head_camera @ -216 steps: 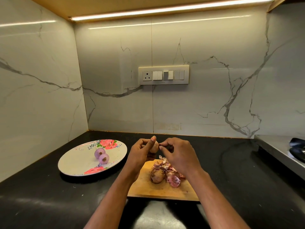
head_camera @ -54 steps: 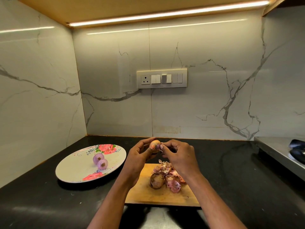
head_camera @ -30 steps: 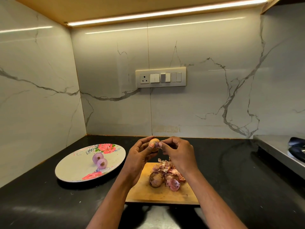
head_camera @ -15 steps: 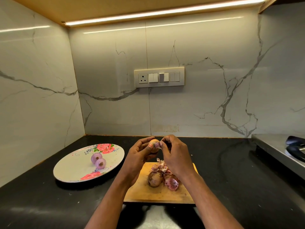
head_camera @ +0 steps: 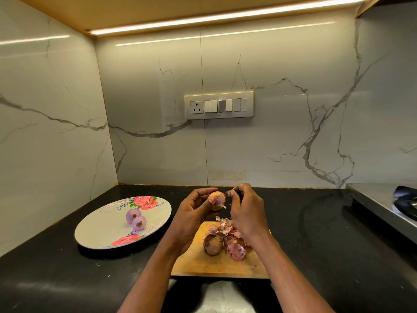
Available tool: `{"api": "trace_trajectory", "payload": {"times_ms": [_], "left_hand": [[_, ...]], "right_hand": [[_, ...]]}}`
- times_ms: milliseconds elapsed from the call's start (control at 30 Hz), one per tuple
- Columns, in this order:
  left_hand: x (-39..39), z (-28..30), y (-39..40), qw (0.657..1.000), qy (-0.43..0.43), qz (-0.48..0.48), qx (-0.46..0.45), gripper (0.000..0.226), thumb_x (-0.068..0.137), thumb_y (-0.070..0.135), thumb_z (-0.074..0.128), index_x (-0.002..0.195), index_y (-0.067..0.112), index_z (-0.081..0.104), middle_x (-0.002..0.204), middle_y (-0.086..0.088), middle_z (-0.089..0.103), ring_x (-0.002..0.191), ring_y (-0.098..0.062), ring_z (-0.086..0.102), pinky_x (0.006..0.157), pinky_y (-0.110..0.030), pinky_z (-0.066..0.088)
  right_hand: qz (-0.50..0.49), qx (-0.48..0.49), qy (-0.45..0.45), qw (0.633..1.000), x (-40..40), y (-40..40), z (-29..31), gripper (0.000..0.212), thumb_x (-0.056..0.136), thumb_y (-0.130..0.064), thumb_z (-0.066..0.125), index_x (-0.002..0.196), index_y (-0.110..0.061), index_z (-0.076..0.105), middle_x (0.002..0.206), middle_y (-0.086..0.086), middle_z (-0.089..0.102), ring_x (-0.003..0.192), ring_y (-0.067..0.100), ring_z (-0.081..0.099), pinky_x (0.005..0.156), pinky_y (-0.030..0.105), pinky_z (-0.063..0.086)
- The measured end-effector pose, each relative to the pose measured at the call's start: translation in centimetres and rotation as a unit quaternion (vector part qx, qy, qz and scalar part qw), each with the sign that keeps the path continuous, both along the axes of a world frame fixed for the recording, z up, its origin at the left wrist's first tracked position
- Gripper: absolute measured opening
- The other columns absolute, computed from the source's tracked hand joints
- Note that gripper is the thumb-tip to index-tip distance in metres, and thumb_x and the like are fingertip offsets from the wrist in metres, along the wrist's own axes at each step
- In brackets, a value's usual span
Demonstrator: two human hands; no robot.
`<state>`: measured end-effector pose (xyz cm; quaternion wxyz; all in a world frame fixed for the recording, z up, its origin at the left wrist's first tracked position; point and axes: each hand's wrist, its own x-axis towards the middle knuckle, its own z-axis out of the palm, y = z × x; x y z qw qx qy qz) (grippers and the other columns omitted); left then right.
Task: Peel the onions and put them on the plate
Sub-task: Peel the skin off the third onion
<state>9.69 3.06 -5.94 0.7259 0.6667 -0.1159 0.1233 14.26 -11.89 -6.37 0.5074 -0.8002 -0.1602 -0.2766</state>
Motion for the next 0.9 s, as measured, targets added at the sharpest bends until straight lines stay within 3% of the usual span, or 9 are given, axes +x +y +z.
{"api": "trace_trajectory", "payload": {"times_ms": [133, 267, 333, 567, 667, 733, 900], "left_hand": [[-0.1, 0.3, 0.1, 0.999, -0.006, -0.007, -0.034, 0.041, 0.085, 0.023, 0.063, 0.125, 0.014, 0.061, 0.111, 0.0, 0.074, 0.108, -0.021, 0.07, 0.086, -0.028, 0.057], [-0.1, 0.3, 0.3, 0.999, 0.0, 0.009, -0.032, 0.042, 0.086, 0.027, 0.061, 0.126, 0.016, 0.062, 0.113, 0.001, 0.074, 0.109, -0.018, 0.069, 0.089, -0.03, 0.055], [0.0, 0.2, 0.3, 0.999, 0.002, 0.02, -0.027, 0.039, 0.088, 0.028, 0.06, 0.126, 0.017, 0.063, 0.114, 0.0, 0.072, 0.109, -0.017, 0.069, 0.089, -0.03, 0.056], [0.3, 0.2, 0.5, 0.998, 0.02, 0.035, -0.047, 0.027, 0.098, 0.02, 0.055, 0.124, 0.016, 0.06, 0.115, -0.005, 0.071, 0.106, -0.019, 0.07, 0.087, -0.03, 0.058], [0.2, 0.2, 0.5, 0.998, 0.018, 0.036, -0.038, 0.038, 0.09, 0.028, 0.059, 0.125, 0.015, 0.06, 0.118, -0.008, 0.07, 0.109, -0.021, 0.069, 0.094, -0.035, 0.057], [0.1, 0.2, 0.4, 0.999, 0.019, 0.036, -0.029, 0.044, 0.086, 0.032, 0.06, 0.126, 0.015, 0.061, 0.118, -0.008, 0.071, 0.11, -0.022, 0.069, 0.096, -0.038, 0.056], [0.0, 0.2, 0.5, 0.999, 0.03, 0.04, -0.017, 0.043, 0.087, 0.038, 0.059, 0.124, 0.016, 0.066, 0.116, -0.008, 0.071, 0.111, -0.026, 0.067, 0.084, -0.031, 0.056]], "right_hand": [[0.013, -0.009, 0.059, 0.998, 0.7, -1.6, -0.4, 0.009, 0.102, -0.019, 0.056, 0.108, -0.019, 0.062, 0.101, -0.001, 0.067, 0.084, 0.005, 0.062, 0.06, 0.009, 0.047], [0.064, -0.118, 0.084, 0.987, 0.5, -1.6, -0.2, 0.023, 0.099, -0.014, 0.061, 0.117, -0.024, 0.07, 0.109, -0.007, 0.071, 0.1, 0.007, 0.064, 0.085, 0.018, 0.052], [0.073, -0.161, 0.085, 0.981, 0.1, -1.1, -0.1, 0.025, 0.099, -0.013, 0.059, 0.117, -0.025, 0.072, 0.111, -0.007, 0.072, 0.102, 0.006, 0.064, 0.089, 0.02, 0.051], [0.084, -0.099, 0.046, 0.99, -0.4, -1.2, 0.8, 0.025, 0.097, -0.013, 0.064, 0.117, -0.025, 0.071, 0.108, -0.01, 0.072, 0.097, 0.001, 0.065, 0.082, 0.008, 0.047], [0.104, -0.02, 0.022, 0.994, -0.9, -1.0, 1.4, 0.023, 0.096, -0.029, 0.066, 0.118, -0.026, 0.071, 0.104, -0.014, 0.071, 0.094, 0.003, 0.067, 0.083, 0.017, 0.055], [0.118, -0.016, 0.004, 0.993, -1.0, -0.9, 1.6, 0.027, 0.092, -0.036, 0.068, 0.118, -0.029, 0.071, 0.102, -0.019, 0.069, 0.097, 0.001, 0.067, 0.084, 0.017, 0.056], [0.133, -0.01, -0.008, 0.991, -1.0, -0.9, 1.3, 0.026, 0.089, -0.038, 0.071, 0.111, -0.027, 0.076, 0.1, -0.012, 0.074, 0.087, 0.002, 0.07, 0.075, 0.017, 0.057]]}}
